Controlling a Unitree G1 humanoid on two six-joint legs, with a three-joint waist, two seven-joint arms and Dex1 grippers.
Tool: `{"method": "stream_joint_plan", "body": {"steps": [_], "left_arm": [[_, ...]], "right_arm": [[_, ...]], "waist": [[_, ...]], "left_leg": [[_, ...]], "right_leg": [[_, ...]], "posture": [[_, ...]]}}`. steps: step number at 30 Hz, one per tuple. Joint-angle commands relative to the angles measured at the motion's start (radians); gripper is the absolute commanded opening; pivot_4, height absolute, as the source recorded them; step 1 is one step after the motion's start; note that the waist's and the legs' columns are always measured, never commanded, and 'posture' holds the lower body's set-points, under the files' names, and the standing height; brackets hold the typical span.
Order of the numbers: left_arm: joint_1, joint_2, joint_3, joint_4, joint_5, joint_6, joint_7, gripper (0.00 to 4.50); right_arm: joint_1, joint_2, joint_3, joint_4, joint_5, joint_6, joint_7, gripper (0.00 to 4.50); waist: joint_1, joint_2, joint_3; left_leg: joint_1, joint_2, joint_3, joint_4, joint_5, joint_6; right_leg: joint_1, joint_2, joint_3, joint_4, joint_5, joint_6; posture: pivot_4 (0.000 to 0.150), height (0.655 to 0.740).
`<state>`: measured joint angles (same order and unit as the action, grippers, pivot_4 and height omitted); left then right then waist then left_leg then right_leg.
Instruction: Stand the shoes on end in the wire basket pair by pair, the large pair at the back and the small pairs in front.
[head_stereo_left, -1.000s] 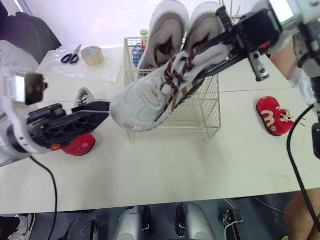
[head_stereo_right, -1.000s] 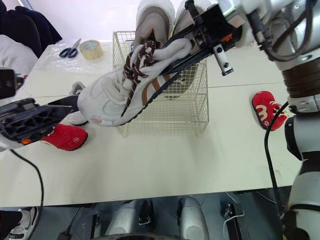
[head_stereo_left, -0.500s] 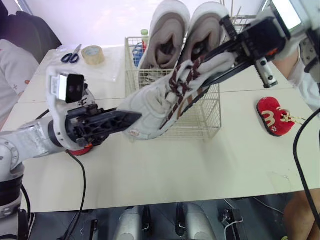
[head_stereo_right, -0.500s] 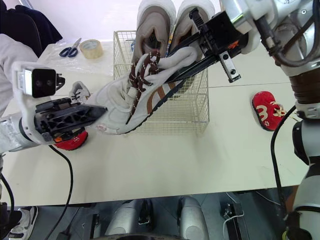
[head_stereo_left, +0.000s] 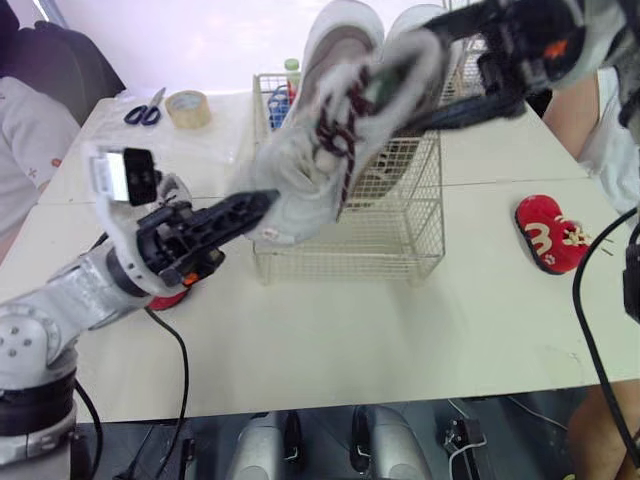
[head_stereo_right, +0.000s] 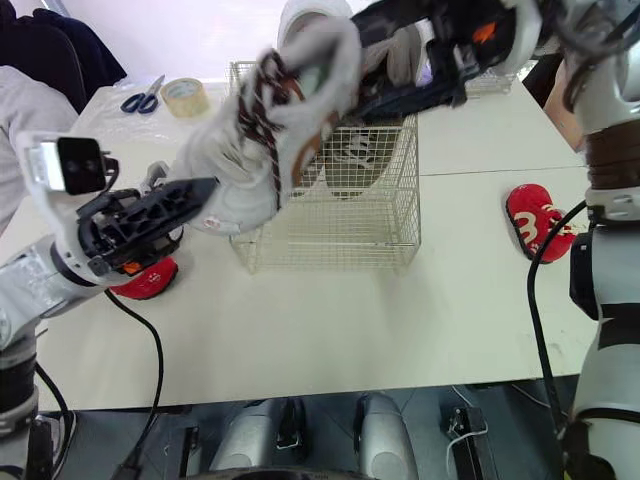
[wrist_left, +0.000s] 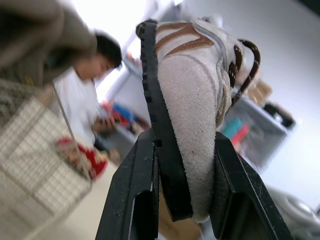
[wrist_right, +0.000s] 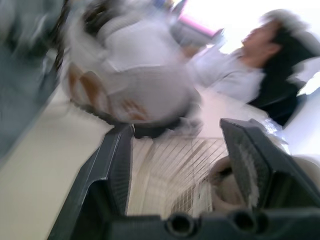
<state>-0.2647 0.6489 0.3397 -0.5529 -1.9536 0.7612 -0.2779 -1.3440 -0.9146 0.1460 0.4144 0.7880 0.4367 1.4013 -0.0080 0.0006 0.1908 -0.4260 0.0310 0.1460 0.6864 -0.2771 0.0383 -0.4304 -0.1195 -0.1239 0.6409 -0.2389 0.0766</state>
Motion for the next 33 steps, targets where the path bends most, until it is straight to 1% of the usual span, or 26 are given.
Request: {"method": "stream_joint_plan", "body": {"steps": [1, 3, 5, 6, 8, 10, 12, 15, 20, 23, 27, 31, 33], "left_arm": [[-0.004, -0.066, 0.018, -0.117, -0.002, -0.128, 0.072, 1.04], [-0.013, -0.115, 0.005, -0.141, 0.019, -0.184, 0.098, 1.04], [-0.023, -0.148, -0.008, -0.147, 0.046, -0.213, 0.105, 1.04], [-0.025, -0.158, -0.014, -0.149, 0.056, -0.222, 0.107, 1.04], [-0.035, -0.177, -0.027, -0.142, 0.079, -0.235, 0.096, 1.04], [-0.049, -0.197, -0.049, -0.117, 0.113, -0.237, 0.069, 1.04], [-0.054, -0.21, -0.069, -0.099, 0.138, -0.235, 0.05, 1.04], [-0.06, -0.224, -0.087, -0.075, 0.165, -0.238, 0.035, 1.04], [-0.068, -0.221, -0.1, -0.061, 0.171, -0.226, 0.027, 1.04], [-0.088, -0.22, -0.123, -0.054, 0.175, -0.215, 0.035, 1.04], [-0.11, -0.218, -0.141, -0.051, 0.177, -0.211, 0.039, 1.04], [-0.101, -0.219, -0.158, -0.046, 0.19, -0.198, 0.025, 1.04], [-0.101, -0.22, -0.166, -0.048, 0.197, -0.195, 0.023, 1.04]], "right_arm": [[0.137, 0.045, -0.228, -0.14, 0.248, 0.276, -0.208, 3.04], [0.231, 0.125, -0.327, -0.223, 0.41, 0.403, -0.366, 3.04], [0.288, 0.196, -0.379, -0.297, 0.503, 0.466, -0.489, 3.04], [0.304, 0.22, -0.399, -0.323, 0.536, 0.487, -0.536, 3.04], [0.325, 0.3, -0.433, -0.362, 0.65, 0.518, -0.66, 3.04], [0.341, 0.404, -0.443, -0.401, 0.773, 0.515, -0.792, 3.04], [0.347, 0.47, -0.451, -0.428, 0.854, 0.508, -0.896, 3.04], [0.359, 0.503, -0.444, -0.467, 0.924, 0.516, -0.982, 3.04], [0.366, 0.519, -0.434, -0.502, 0.991, 0.497, -1.056, 3.04], [0.358, 0.508, -0.425, -0.508, 0.963, 0.494, -1.054, 3.04], [0.367, 0.495, -0.385, -0.526, 0.869, 0.503, -1.022, 3.04], [0.353, 0.527, -0.397, -0.51, 0.901, 0.486, -1.041, 3.04], [0.353, 0.522, -0.383, -0.508, 0.859, 0.487, -1.033, 3.04]], "waist": [[0.0, 0.0, 0.0], [-0.004, 0.0, 0.0], [-0.008, 0.0, 0.0], [-0.008, 0.001, 0.0], [-0.004, 0.001, 0.0], [-0.003, 0.0, 0.0], [-0.001, 0.0, 0.0], [0.005, 0.0, -0.001], [0.003, 0.0, -0.001], [0.001, 0.0, -0.001], [-0.003, 0.0, -0.001], [-0.003, 0.0, -0.001], [-0.003, 0.0, -0.001]], "left_leg": [[0.0, 0.0, 0.0, 0.0, 0.0, 0.0], [0.001, 0.0, -0.002, -0.001, 0.0, 0.0], [0.001, 0.001, -0.002, -0.001, 0.0, 0.0], [0.002, 0.001, -0.002, -0.001, 0.0, -0.001], [0.002, 0.001, -0.002, -0.001, 0.001, -0.002], [0.002, 0.001, -0.003, -0.001, 0.002, -0.002], [0.002, 0.001, -0.003, -0.001, 0.002, -0.002], [0.001, 0.0, -0.003, -0.001, 0.002, -0.001], [0.001, 0.0, -0.003, -0.001, 0.001, 0.0], [0.001, 0.001, -0.003, -0.001, 0.002, 0.0], [0.001, 0.001, -0.003, -0.001, 0.001, 0.0], [0.001, 0.001, -0.003, -0.001, 0.001, 0.0], [0.001, 0.001, -0.003, -0.001, 0.001, 0.0]], "right_leg": [[0.001, 0.0, -0.001, -0.002, 0.001, -0.001], [0.003, 0.0, -0.001, -0.004, 0.002, -0.003], [0.003, 0.001, -0.002, -0.004, 0.003, -0.003], [0.003, 0.001, -0.002, -0.003, 0.003, -0.003], [0.003, 0.002, -0.002, -0.001, 0.003, -0.003], [0.003, 0.004, -0.003, -0.001, 0.003, -0.003], [0.003, 0.006, -0.003, -0.001, 0.003, -0.003], [0.003, 0.006, -0.003, -0.002, 0.003, -0.003], [0.003, 0.006, -0.003, -0.003, 0.003, -0.002], [0.003, 0.006, -0.003, -0.002, 0.003, -0.002], [0.003, 0.006, -0.003, -0.003, 0.003, -0.002], [0.003, 0.007, -0.003, -0.003, 0.003, -0.002], [0.003, 0.007, -0.003, -0.003, 0.003, -0.002]], "posture": [[0.15, 0.74], [0.15, 0.74], [0.15, 0.74], [0.15, 0.74], [0.15, 0.74], [0.15, 0.74], [0.15, 0.74], [0.15, 0.74], [0.15, 0.74], [0.15, 0.74], [0.15, 0.74], [0.15, 0.74], [0.15, 0.74]]}}
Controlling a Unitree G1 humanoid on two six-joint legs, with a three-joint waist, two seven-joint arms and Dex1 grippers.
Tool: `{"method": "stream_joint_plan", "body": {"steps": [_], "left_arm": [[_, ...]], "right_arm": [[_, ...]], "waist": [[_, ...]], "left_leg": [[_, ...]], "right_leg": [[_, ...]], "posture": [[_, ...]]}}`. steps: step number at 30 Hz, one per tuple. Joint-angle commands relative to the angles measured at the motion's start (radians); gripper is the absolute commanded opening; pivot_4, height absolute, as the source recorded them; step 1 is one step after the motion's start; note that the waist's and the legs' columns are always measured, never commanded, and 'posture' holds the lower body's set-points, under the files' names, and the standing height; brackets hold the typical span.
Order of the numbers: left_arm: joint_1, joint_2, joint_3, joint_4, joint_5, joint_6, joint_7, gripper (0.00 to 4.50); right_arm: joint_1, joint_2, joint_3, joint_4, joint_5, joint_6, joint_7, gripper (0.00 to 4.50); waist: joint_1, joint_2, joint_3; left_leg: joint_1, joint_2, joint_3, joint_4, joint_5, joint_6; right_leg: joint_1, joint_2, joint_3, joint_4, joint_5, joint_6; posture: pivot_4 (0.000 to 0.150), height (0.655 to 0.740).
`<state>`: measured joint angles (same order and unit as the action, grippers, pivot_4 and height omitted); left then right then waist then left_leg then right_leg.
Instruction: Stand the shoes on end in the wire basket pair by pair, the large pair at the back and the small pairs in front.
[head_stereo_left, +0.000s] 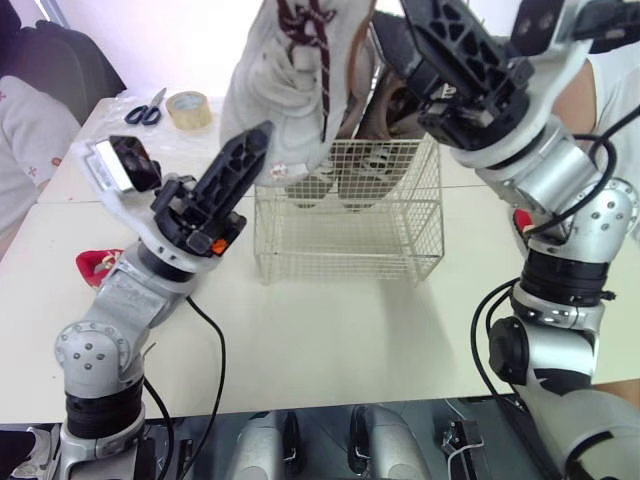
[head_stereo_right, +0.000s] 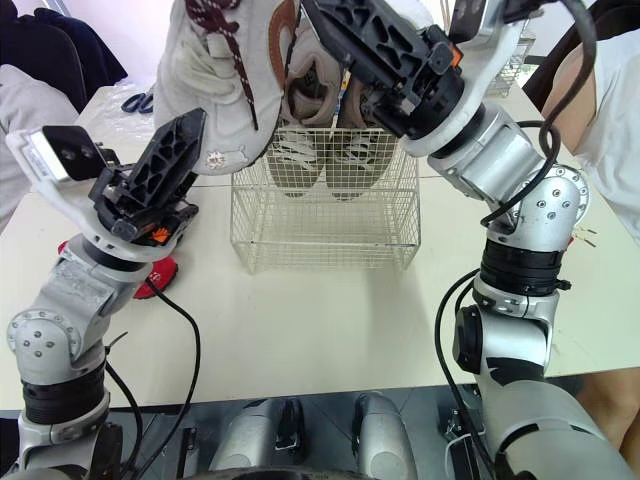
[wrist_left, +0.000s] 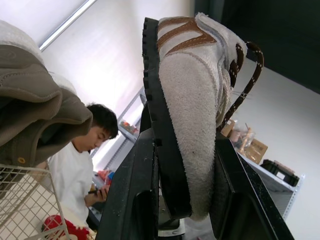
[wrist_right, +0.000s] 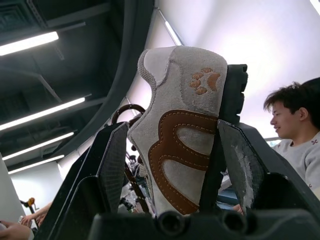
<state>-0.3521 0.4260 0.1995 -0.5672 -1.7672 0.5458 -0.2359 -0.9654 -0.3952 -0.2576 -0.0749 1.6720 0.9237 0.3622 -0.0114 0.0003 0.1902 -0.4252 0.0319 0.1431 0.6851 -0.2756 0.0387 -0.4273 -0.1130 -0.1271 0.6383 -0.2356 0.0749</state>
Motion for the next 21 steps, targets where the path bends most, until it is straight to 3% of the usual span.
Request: {"method": "stream_joint_plan", "body": {"steps": [1, 6, 8, 10, 21], "left_arm": [[-0.016, 0.001, -0.027, -0.035, 0.013, 0.018, -0.018, 1.04], [-0.025, 0.003, -0.004, -0.05, -0.001, 0.003, -0.001, 1.04], [-0.021, 0.01, 0.01, -0.056, -0.008, -0.004, 0.012, 1.04], [-0.017, 0.006, 0.024, -0.065, -0.024, -0.019, 0.028, 1.04], [0.107, 0.054, 0.091, -0.148, -0.084, -0.025, -0.003, 1.04]], "right_arm": [[-0.024, 0.0, 0.026, -0.013, -0.046, -0.001, 0.008, 3.04], [-0.01, -0.016, 0.02, 0.003, -0.109, -0.005, 0.07, 3.04], [-0.008, -0.026, 0.01, -0.005, -0.103, 0.007, 0.129, 3.58], [-0.018, -0.017, -0.007, 0.008, -0.09, -0.005, 0.115, 4.41], [-0.017, -0.016, -0.027, 0.084, -0.214, -0.037, 0.128, 4.47]], "waist": [[0.002, 0.0, 0.0], [0.001, 0.0, 0.0], [0.001, 0.0, 0.0], [0.0, 0.0, 0.0], [0.0, 0.0, 0.0]], "left_leg": [[0.0, 0.0, 0.0, 0.0, 0.0, 0.0], [0.0, 0.0, 0.0, 0.0, 0.0, 0.0], [0.0, 0.0, 0.0, 0.0, 0.0, 0.0], [0.0, 0.0, 0.0, 0.0, 0.0, 0.0], [0.0, 0.0, 0.0, 0.0, 0.0, 0.0]], "right_leg": [[0.0, 0.0, 0.0, 0.0, 0.0, 0.0], [0.0, 0.0, 0.0, 0.0, 0.0, 0.0], [0.0, 0.0, 0.0, -0.001, 0.0, 0.0], [0.0, 0.0, 0.0, -0.001, 0.0, 0.0], [0.0, 0.0, 0.0, -0.001, 0.0, 0.0]], "posture": [[0.15, 0.74], [0.15, 0.74], [0.15, 0.74], [0.15, 0.74], [0.15, 0.74]]}}
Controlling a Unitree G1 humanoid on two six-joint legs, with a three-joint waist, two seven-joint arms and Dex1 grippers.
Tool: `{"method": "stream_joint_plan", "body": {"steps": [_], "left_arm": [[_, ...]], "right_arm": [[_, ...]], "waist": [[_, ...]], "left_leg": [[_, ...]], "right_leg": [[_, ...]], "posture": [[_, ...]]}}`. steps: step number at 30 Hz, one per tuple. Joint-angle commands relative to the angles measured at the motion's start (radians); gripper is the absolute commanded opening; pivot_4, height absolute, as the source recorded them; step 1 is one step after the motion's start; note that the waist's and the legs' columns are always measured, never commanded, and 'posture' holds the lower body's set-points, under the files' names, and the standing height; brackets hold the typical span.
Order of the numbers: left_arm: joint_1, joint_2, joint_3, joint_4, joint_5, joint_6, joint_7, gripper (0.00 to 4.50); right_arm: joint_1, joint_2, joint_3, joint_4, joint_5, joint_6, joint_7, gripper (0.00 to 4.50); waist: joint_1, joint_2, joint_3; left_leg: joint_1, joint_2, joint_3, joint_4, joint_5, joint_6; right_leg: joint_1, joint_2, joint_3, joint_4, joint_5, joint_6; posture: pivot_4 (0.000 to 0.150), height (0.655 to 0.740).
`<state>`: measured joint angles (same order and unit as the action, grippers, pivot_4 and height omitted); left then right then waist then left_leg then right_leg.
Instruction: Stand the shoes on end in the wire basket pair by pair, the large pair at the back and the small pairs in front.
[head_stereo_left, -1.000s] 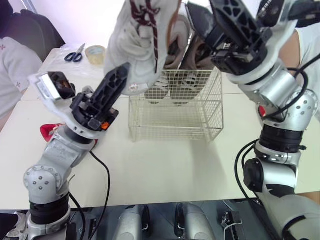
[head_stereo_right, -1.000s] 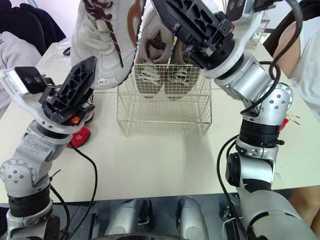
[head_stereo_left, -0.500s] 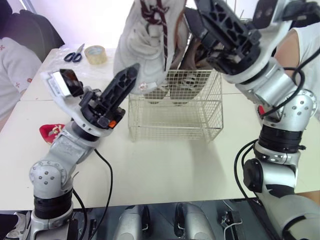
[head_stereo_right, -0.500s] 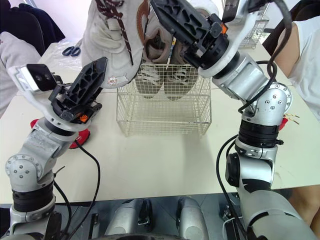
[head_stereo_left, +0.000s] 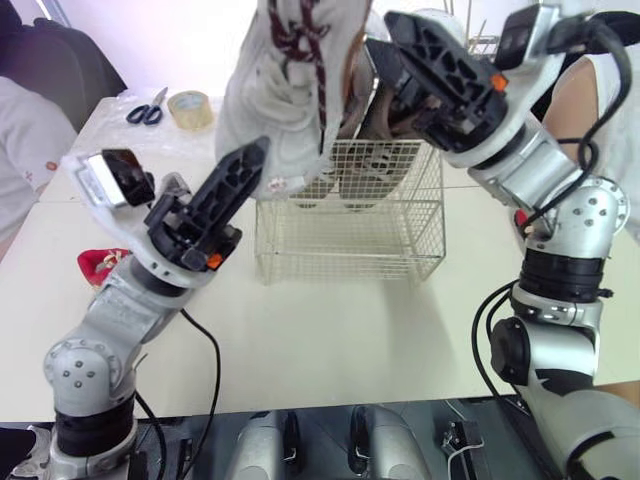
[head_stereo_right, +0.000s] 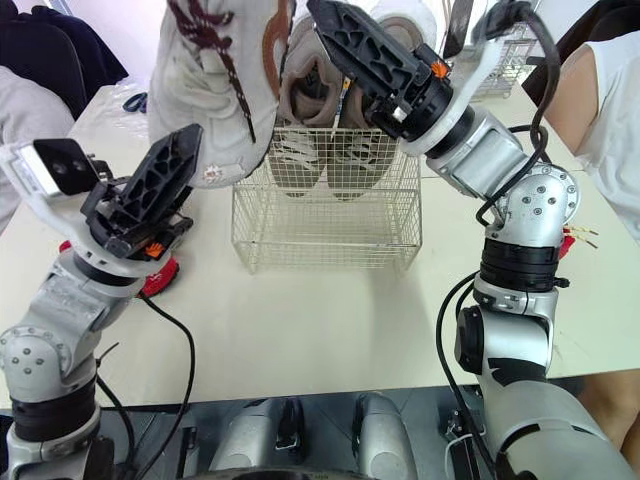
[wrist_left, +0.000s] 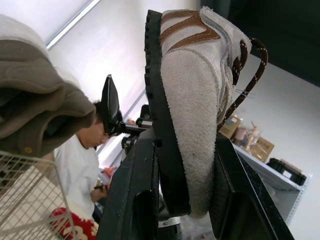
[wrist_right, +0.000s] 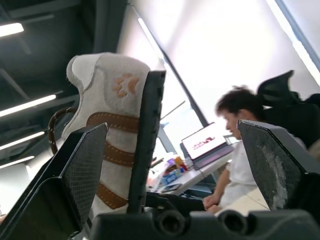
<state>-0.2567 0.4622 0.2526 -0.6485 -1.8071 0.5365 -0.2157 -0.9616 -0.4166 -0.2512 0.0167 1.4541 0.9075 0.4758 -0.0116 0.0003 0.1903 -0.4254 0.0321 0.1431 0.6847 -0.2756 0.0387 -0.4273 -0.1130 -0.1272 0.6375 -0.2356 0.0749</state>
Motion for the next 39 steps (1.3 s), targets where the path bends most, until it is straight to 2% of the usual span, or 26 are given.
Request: {"method": "stream_joint_plan", "body": {"steps": [1, 7, 16, 30, 31, 32, 37, 39], "left_arm": [[0.022, 0.02, 0.04, -0.07, -0.048, -0.015, -0.025, 1.04], [0.064, 0.035, 0.039, -0.055, -0.048, -0.006, -0.063, 1.04], [-0.004, 0.017, -0.044, 0.054, 0.031, 0.03, -0.127, 1.04], [-0.052, -0.039, -0.092, 0.088, 0.088, 0.056, -0.117, 1.04], [-0.053, -0.039, -0.093, 0.087, 0.088, 0.057, -0.114, 1.04], [-0.053, -0.04, -0.093, 0.085, 0.088, 0.059, -0.11, 1.04], [-0.057, -0.036, -0.089, 0.083, 0.097, 0.068, -0.087, 1.04], [-0.056, -0.023, -0.085, 0.086, 0.115, 0.074, -0.078, 1.04]], "right_arm": [[-0.028, 0.015, -0.045, -0.007, 0.026, -0.022, 0.012, 4.47], [-0.021, 0.035, -0.046, -0.065, 0.069, -0.001, 0.051, 4.47], [-0.011, 0.052, -0.02, -0.103, 0.07, 0.004, 0.052, 4.47], [-0.017, 0.055, 0.013, -0.116, 0.039, -0.003, 0.053, 4.47], [-0.019, 0.057, 0.012, -0.113, 0.039, -0.006, 0.052, 3.94], [-0.021, 0.059, 0.011, -0.11, 0.039, -0.007, 0.052, 3.61], [-0.029, 0.053, 0.011, -0.103, 0.024, -0.003, 0.072, 1.12], [-0.037, 0.036, 0.01, -0.106, 0.012, 0.0, 0.106, 0.55]], "waist": [[0.001, 0.0, 0.0], [0.001, 0.0, 0.0], [0.001, 0.0, 0.0], [0.0, 0.0, 0.0], [0.0, 0.0, 0.0], [0.0, 0.0, 0.0], [0.0, 0.0, 0.0], [0.0, 0.0, 0.0]], "left_leg": [[0.0, 0.0, 0.0, 0.0, 0.0, 0.0], [0.0, 0.0, 0.0, 0.0, 0.0, 0.0], [0.0, 0.0, 0.0, 0.0, 0.0, 0.0], [-0.001, 0.0, 0.0, -0.001, 0.0, 0.0], [0.0, 0.0, 0.0, -0.001, 0.0, 0.0], [-0.001, 0.0, 0.0, -0.001, 0.0, 0.0], [-0.001, 0.0, 0.0, -0.001, 0.0, 0.0], [-0.001, 0.0, 0.0, -0.001, 0.0, 0.0]], "right_leg": [[0.0, 0.0, 0.0, 0.0, 0.0, 0.0], [0.0, 0.0, 0.0, -0.001, 0.0, 0.0], [0.0, 0.0, 0.0, -0.001, 0.0, 0.0], [0.0, 0.0, 0.0, -0.002, 0.0, 0.0], [0.0, 0.0, 0.0, -0.002, 0.0, 0.0], [0.0, 0.0, 0.0, -0.002, 0.0, 0.0], [0.0, 0.0, 0.0, -0.002, 0.0, 0.0], [0.0, 0.0, 0.0, -0.002, 0.0, 0.0]], "posture": [[0.15, 0.74], [0.15, 0.74], [0.15, 0.74], [0.15, 0.74], [0.15, 0.74], [0.15, 0.74], [0.15, 0.74], [0.15, 0.74]]}}
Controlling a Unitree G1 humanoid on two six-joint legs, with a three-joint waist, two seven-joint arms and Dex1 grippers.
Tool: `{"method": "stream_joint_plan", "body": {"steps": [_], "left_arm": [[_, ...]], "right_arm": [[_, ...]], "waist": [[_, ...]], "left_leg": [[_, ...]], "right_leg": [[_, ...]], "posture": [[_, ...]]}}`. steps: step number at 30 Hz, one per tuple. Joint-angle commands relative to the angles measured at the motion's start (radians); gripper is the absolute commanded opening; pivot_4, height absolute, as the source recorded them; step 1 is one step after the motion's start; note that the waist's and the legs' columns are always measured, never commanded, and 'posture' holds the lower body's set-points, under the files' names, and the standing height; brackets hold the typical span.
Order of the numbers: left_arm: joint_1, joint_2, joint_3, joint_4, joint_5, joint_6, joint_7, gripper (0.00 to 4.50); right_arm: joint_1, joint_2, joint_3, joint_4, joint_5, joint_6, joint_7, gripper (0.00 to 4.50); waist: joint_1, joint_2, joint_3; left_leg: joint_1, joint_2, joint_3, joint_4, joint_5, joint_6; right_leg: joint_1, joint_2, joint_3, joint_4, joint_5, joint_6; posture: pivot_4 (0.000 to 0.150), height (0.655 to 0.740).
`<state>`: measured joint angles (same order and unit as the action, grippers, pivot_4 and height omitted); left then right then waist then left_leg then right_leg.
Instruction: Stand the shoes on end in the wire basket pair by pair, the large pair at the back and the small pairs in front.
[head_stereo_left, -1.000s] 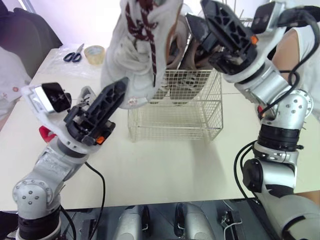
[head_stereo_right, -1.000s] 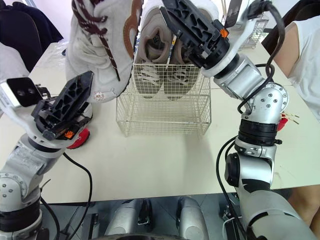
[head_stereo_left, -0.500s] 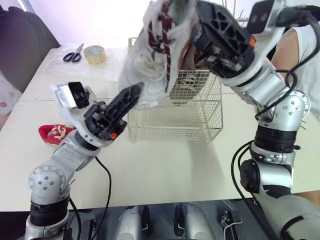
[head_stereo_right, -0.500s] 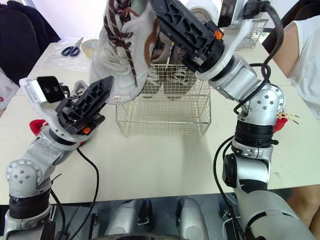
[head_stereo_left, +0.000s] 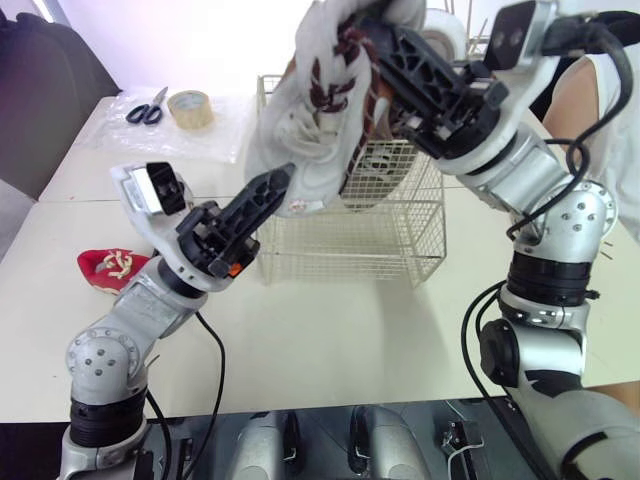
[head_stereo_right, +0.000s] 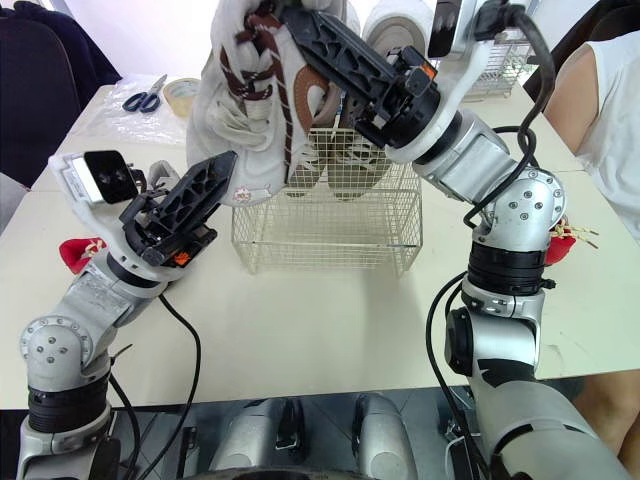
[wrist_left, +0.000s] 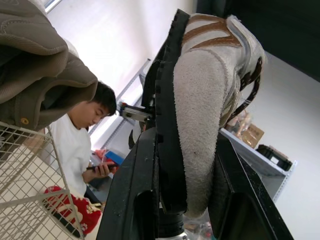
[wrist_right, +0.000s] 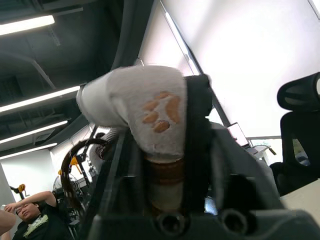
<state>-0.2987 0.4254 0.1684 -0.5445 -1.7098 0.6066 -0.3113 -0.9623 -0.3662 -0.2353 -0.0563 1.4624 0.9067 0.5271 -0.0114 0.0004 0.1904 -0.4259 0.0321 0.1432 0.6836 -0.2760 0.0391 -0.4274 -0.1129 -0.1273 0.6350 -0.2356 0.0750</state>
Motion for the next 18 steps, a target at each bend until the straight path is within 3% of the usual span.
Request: {"method": "stream_joint_plan", "body": {"steps": [1, 2, 3, 6, 11, 18], "left_arm": [[-0.014, 0.022, 0.003, -0.015, 0.026, 0.007, 0.023, 1.04], [-0.015, 0.036, 0.008, -0.012, 0.036, 0.013, 0.027, 1.04], [-0.016, 0.052, 0.016, -0.01, 0.036, 0.022, 0.026, 1.33], [0.028, 0.241, 0.071, -0.052, 0.124, 0.121, -0.04, 2.21], [0.134, 0.474, 0.223, -0.077, 0.121, 0.199, -0.145, 2.21], [0.143, 0.676, 0.381, -0.094, 0.106, 0.241, -0.145, 2.21]], "right_arm": [[-0.041, -0.026, -0.006, -0.033, -0.003, 0.005, 0.076, 0.55], [-0.05, -0.052, -0.008, -0.028, -0.013, 0.013, 0.115, 0.55], [-0.06, -0.077, -0.01, -0.019, -0.029, 0.017, 0.153, 0.54], [-0.133, -0.261, 0.037, 0.098, -0.239, -0.054, 0.408, 0.54], [-0.255, -0.425, 0.182, 0.416, -0.616, -0.326, 0.744, 0.54], [-0.329, -0.387, 0.227, 0.72, -0.874, -0.619, 0.901, 0.54]], "waist": [[0.0, 0.0, 0.0], [0.0, 0.0, 0.0], [0.001, 0.0, 0.0], [-0.001, 0.0, 0.002], [-0.008, -0.001, 0.003], [-0.007, 0.002, 0.005]], "left_leg": [[0.0, 0.0, 0.0, 0.0, 0.0, 0.0], [0.0, 0.0, 0.0, 0.0, 0.0, 0.0], [0.0, 0.0, 0.0, 0.0, 0.0, 0.0], [0.0, 0.0, 0.0, 0.0, 0.0, 0.0], [-0.001, 0.0, 0.001, -0.003, -0.001, 0.0], [-0.002, 0.001, 0.004, -0.004, 0.0, -0.001]], "right_leg": [[0.0, 0.0, 0.0, 0.0, 0.0, 0.0], [0.0, 0.0, 0.0, 0.0, 0.0, 0.0], [0.0, 0.0, 0.0, 0.0, 0.0, 0.0], [0.0, 0.0, 0.0, -0.001, 0.0, 0.0], [-0.002, 0.0, -0.001, -0.004, 0.0, 0.0], [-0.004, 0.0, 0.0, -0.004, -0.001, 0.0]], "posture": [[0.15, 0.74], [0.15, 0.74], [0.15, 0.74], [0.15, 0.74], [0.15, 0.74], [0.15, 0.74]]}}
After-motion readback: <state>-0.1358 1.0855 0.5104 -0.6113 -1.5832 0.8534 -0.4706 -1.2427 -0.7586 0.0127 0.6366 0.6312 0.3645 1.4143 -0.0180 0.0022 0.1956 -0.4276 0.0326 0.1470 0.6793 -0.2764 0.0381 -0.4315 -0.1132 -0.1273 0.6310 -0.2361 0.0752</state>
